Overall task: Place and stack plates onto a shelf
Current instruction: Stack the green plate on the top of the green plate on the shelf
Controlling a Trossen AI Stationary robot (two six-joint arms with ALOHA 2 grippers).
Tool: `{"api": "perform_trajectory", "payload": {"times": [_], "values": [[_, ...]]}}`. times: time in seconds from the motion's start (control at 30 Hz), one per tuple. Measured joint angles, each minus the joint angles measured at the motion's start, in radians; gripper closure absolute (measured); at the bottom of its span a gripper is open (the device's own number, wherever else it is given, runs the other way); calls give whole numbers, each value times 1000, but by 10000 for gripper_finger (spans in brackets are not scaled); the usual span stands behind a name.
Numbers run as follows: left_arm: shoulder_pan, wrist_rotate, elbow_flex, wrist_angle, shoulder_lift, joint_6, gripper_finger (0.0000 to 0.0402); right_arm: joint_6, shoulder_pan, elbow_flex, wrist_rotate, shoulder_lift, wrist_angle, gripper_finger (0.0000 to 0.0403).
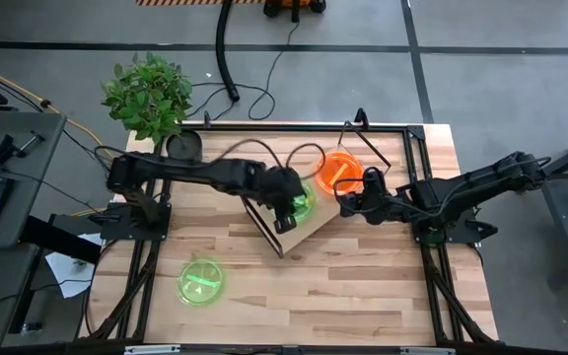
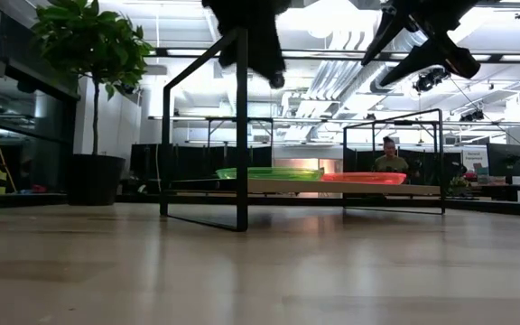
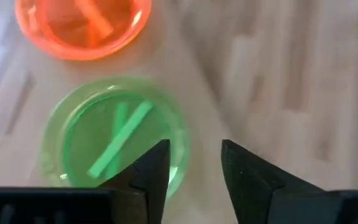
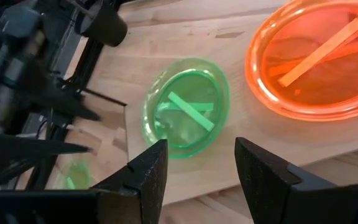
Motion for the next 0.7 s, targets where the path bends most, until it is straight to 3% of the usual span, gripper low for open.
{"api": "perform_trajectory", "payload": {"times": [0.1, 0.23, 0.4, 0.5, 0.6, 0.7], "values": [[7, 98, 0, 53, -78, -8, 262, -32, 0, 0, -24, -1, 32, 233], [-40, 111, -69, 236, -235, -9, 261, -103, 0, 0, -43, -4, 97, 233], [-140, 109, -365, 607, -498, 14, 261, -179, 10, 0, -84, -37, 159, 233], [-193, 80, -569, 791, -646, -47, 261, -205, 34, 0, -77, -65, 189, 233], [-253, 28, -737, 934, -780, -125, 261, -222, 71, 0, -75, -87, 228, 233], [-324, -7, -846, 967, -876, -150, 261, -226, 117, 0, -74, -96, 261, 233]]}}
